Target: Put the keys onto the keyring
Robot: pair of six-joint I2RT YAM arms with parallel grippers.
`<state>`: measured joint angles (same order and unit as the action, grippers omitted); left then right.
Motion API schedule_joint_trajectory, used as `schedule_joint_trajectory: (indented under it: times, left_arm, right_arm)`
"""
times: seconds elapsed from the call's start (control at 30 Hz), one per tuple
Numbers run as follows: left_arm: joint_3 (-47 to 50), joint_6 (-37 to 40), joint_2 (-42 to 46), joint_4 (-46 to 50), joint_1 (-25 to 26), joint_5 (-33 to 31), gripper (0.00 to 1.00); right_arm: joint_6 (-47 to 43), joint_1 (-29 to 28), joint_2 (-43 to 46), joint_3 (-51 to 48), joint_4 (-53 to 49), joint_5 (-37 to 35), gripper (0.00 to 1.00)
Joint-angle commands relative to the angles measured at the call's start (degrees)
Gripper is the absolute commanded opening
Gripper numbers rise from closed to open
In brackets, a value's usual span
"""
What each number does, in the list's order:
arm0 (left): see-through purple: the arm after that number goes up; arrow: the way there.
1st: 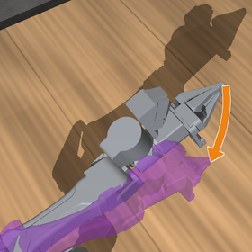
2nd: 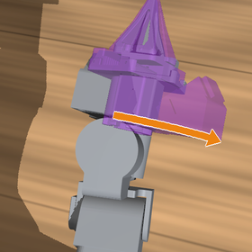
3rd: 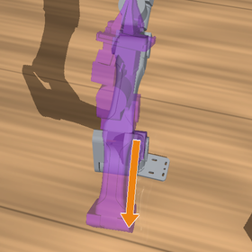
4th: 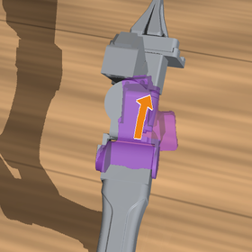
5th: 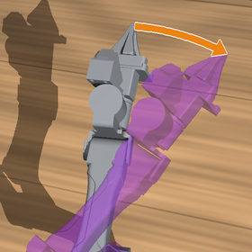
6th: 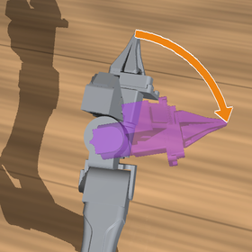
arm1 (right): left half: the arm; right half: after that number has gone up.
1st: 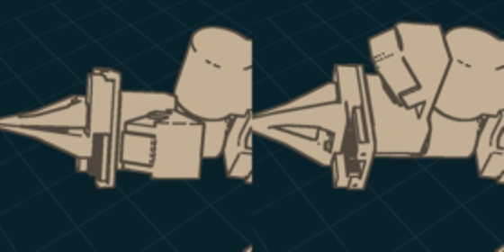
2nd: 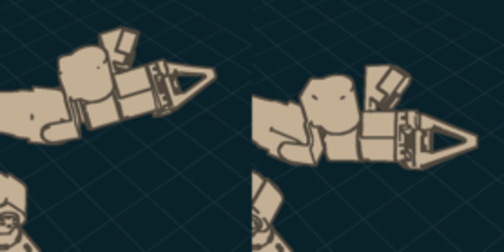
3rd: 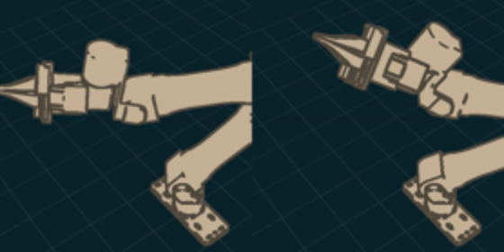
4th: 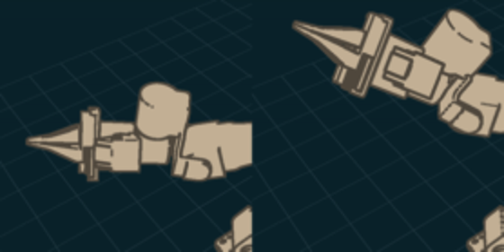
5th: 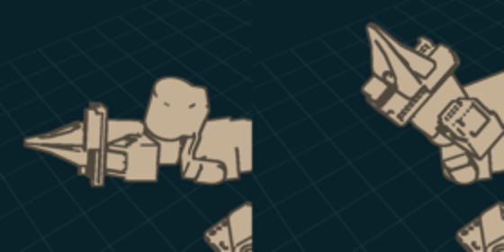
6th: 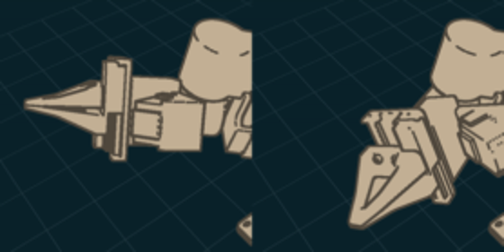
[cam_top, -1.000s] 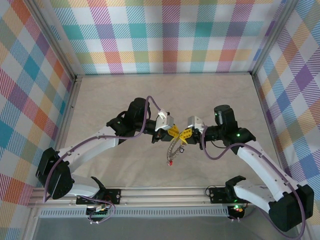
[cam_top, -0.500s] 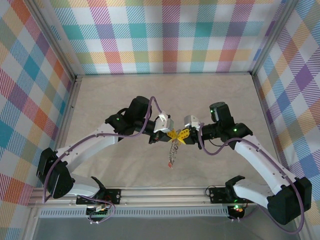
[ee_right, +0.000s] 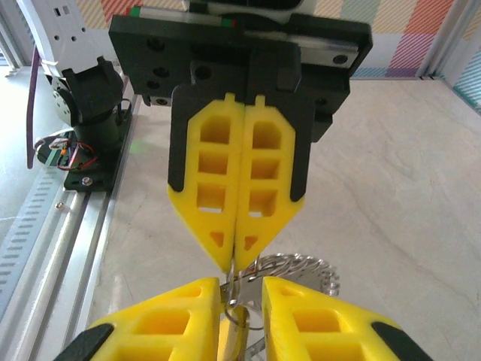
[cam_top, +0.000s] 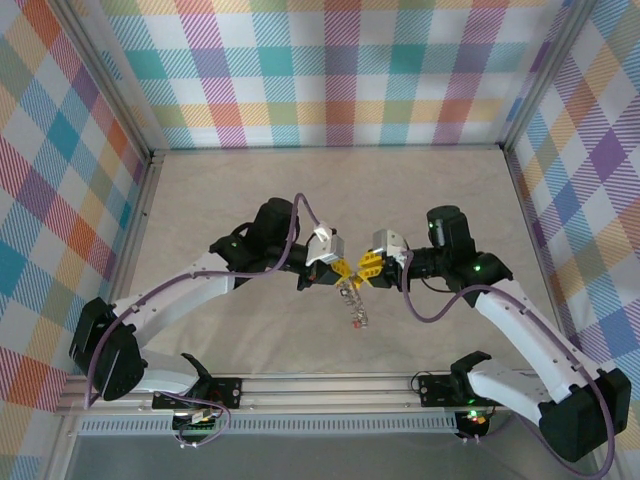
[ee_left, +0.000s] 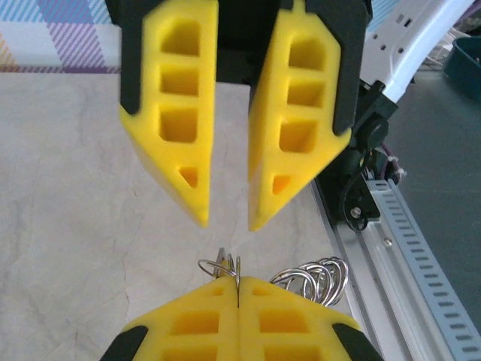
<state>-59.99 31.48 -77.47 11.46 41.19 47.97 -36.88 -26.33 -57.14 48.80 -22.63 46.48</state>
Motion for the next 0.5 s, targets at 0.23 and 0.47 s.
schedule_joint_trajectory:
  times: [0.23, 0.47]
  left_arm:
    - [2.0, -3.87, 3.05, -10.21, -0.8, 3.23, 0.0]
    - [4.04, -6.86, 3.32, -15.39, -0.92, 2.15, 0.0]
  right_arm:
    - [-1.57, 0.18, -1.19, -1.71, 1.5, 1.08, 0.25]
    - [-2.25, 0.14, -1.65, -1.59, 1.23, 4.26, 0.21]
